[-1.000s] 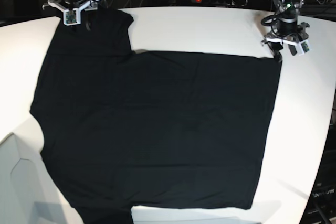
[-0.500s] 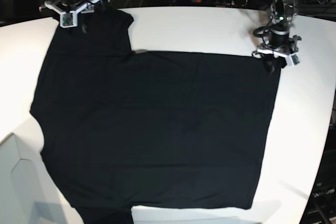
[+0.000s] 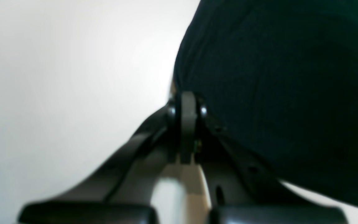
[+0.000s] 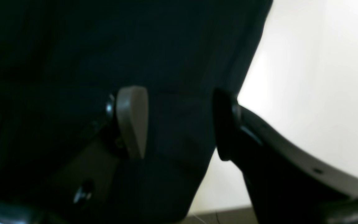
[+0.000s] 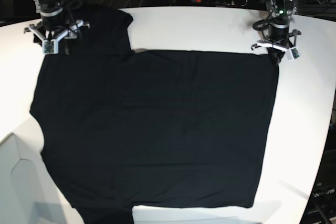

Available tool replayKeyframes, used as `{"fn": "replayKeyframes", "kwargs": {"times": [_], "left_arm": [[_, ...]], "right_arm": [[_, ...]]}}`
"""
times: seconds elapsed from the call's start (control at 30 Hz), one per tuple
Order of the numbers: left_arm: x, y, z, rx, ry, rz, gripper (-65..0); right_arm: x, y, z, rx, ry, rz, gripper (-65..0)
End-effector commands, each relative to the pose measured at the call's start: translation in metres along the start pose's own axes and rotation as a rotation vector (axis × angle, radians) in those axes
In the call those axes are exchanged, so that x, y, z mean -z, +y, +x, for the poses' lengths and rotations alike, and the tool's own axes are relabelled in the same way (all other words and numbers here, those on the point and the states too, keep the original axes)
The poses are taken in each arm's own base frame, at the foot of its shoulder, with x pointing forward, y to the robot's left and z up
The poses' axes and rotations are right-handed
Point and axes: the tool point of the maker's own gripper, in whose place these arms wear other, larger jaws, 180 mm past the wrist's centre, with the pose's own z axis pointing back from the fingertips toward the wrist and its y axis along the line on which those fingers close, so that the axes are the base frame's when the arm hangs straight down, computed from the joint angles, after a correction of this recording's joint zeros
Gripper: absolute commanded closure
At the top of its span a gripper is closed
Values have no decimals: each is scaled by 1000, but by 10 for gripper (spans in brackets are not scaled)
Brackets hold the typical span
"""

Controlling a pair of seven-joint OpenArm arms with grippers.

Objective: Fold the T-shirt properly
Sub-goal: 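Lower both grippers onto the shirt's shoulder edges and close them, then adjust grips on the shoulder edges with both grippers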

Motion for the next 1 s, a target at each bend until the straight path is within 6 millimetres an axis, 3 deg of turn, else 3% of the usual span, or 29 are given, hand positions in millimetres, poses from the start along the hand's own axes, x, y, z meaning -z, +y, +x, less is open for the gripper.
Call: {"fn": "replayKeyframes", "kwargs": {"times": [0.0, 0.23, 0.63, 0.73, 0.9, 0.97], "left_arm": [[-5, 6, -13, 9, 54, 11, 0], [-11, 8, -20, 12, 73, 14, 0], [-22, 8, -23, 28, 82, 7, 0], [-22, 8, -23, 31, 82, 8, 0], [-22, 8, -23, 33, 82, 8, 0], [-22, 8, -23, 33, 82, 8, 0]], "right_arm": [[2, -9, 6, -4, -11, -16, -341], [23, -35, -18, 21, 108, -26, -341], [32, -26, -58, 55, 206, 15, -328], [32, -28, -59, 38, 210, 25, -256], [30, -13, -59, -38, 214, 144, -18], [30, -14, -59, -41, 216, 142, 0]]}}
